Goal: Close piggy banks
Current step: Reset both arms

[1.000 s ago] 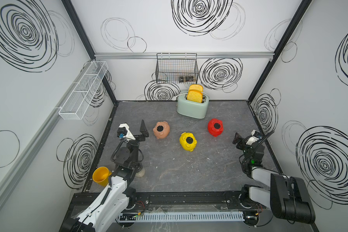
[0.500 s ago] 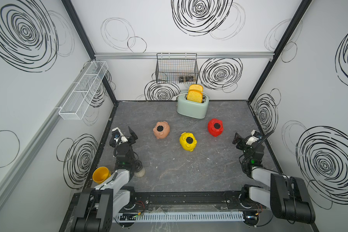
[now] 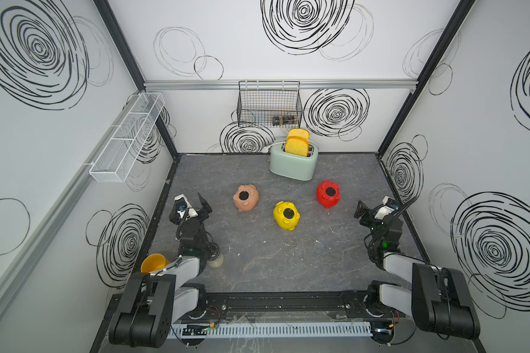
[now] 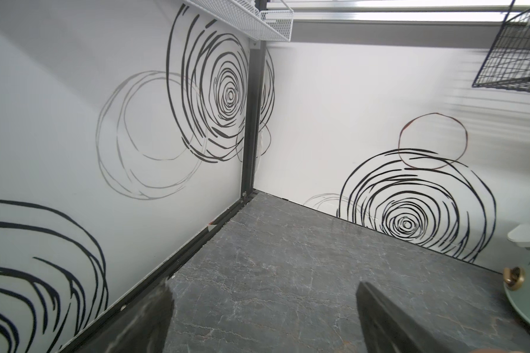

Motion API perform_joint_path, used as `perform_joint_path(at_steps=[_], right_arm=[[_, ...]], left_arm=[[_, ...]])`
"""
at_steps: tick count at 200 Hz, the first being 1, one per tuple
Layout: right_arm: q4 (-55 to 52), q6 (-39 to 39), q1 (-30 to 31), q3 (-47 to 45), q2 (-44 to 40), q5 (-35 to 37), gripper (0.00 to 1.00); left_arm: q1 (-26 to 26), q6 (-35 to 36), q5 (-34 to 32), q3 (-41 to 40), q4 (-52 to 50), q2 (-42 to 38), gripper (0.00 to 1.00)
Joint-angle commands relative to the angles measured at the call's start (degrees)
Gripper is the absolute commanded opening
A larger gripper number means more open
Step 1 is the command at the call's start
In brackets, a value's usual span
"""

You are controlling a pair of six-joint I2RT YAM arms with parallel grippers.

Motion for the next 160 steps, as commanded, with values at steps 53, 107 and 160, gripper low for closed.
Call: perform_joint_path(at_steps=[53,107,160], right_arm=[[0.39,-0.10,0.32,0.85,-0.15,0.26,0.98],[0.64,0.01,0.33,0.24,-0.73,0.86,0.98],[-0.22,0.04,0.34,0.68,-0.52,0.76,0.98]], left_arm=[[-2.44,-0.73,9.86,1.04,-2.48,-2.02,0.96],[-1.75,1.45,15.77,2.52,-1.16,0.29,0.96],[1.35,2.57,17.18,3.17,0.75,2.56,0.96]])
